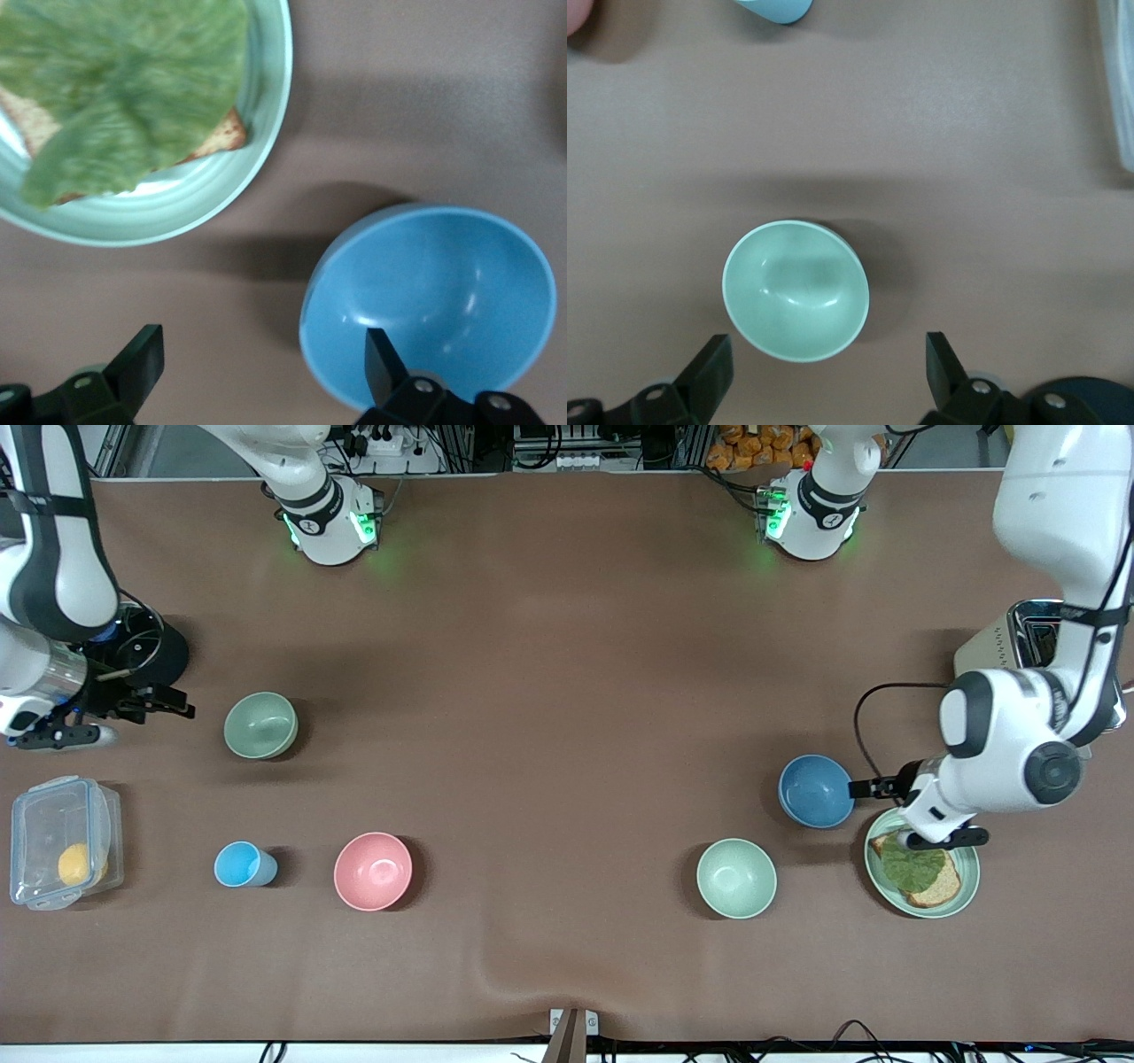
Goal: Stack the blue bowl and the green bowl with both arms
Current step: 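Grasp the green bowl with the right gripper while the left gripper grasps the blue bowl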
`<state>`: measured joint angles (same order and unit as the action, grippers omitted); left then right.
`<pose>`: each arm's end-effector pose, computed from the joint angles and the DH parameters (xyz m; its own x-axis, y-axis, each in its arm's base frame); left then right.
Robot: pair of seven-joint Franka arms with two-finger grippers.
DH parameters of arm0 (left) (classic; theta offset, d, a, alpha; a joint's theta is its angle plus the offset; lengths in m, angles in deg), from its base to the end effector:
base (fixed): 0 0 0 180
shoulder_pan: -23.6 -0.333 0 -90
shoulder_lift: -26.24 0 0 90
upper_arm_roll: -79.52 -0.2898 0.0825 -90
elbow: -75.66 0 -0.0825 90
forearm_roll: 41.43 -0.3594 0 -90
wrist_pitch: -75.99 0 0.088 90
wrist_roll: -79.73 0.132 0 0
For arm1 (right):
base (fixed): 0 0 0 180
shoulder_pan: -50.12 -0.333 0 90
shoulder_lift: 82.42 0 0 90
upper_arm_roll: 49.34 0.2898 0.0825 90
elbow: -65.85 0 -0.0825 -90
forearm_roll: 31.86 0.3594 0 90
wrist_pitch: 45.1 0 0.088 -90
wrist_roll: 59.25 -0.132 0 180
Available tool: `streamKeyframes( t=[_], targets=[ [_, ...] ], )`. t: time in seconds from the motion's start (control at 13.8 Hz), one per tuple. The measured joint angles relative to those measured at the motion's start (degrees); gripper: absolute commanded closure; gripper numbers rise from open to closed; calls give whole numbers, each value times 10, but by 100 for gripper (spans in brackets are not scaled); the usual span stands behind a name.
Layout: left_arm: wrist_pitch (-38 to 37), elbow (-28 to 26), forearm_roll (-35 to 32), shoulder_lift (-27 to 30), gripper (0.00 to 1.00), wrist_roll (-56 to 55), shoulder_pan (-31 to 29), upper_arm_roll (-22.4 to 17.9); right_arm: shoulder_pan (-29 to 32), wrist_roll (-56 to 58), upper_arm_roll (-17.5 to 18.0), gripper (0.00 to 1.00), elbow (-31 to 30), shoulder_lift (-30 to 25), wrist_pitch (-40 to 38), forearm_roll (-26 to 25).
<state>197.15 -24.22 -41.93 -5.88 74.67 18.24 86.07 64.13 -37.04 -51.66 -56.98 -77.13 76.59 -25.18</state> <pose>0.6082 -0.0089 0.2112 0.9796 0.0691 -0.1886 0.0775 -0.9963 0.0377 0.4969 -0.1375 0.3163 0.9965 0.0402 -0.0728 0.0309 -0.9917 -0.1246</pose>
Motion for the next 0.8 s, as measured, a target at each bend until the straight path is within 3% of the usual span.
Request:
streamKeyframes(
  t=[0.29,0.36,0.43,0.51,0.72,0.8],
  targets=[
    [48,-25,0,-22,0,-26,16,1,4,15,0,21,-17,46,67,39],
    [51,-28,0,-26,37,-32,21,1,4,21,-1,22,-19,61,82,49],
    [54,-29,0,-30,81,-38,25,1,4,24,0,22,-21,73,94,58],
    [56,-29,0,-33,99,-41,27,1,4,27,0,24,-25,84,106,61],
    [57,-29,0,-33,100,-41,25,0,4,45,2,43,-43,109,141,66],
    [57,-28,0,-33,100,-41,23,0,4,51,2,58,-47,117,148,67]
  ],
)
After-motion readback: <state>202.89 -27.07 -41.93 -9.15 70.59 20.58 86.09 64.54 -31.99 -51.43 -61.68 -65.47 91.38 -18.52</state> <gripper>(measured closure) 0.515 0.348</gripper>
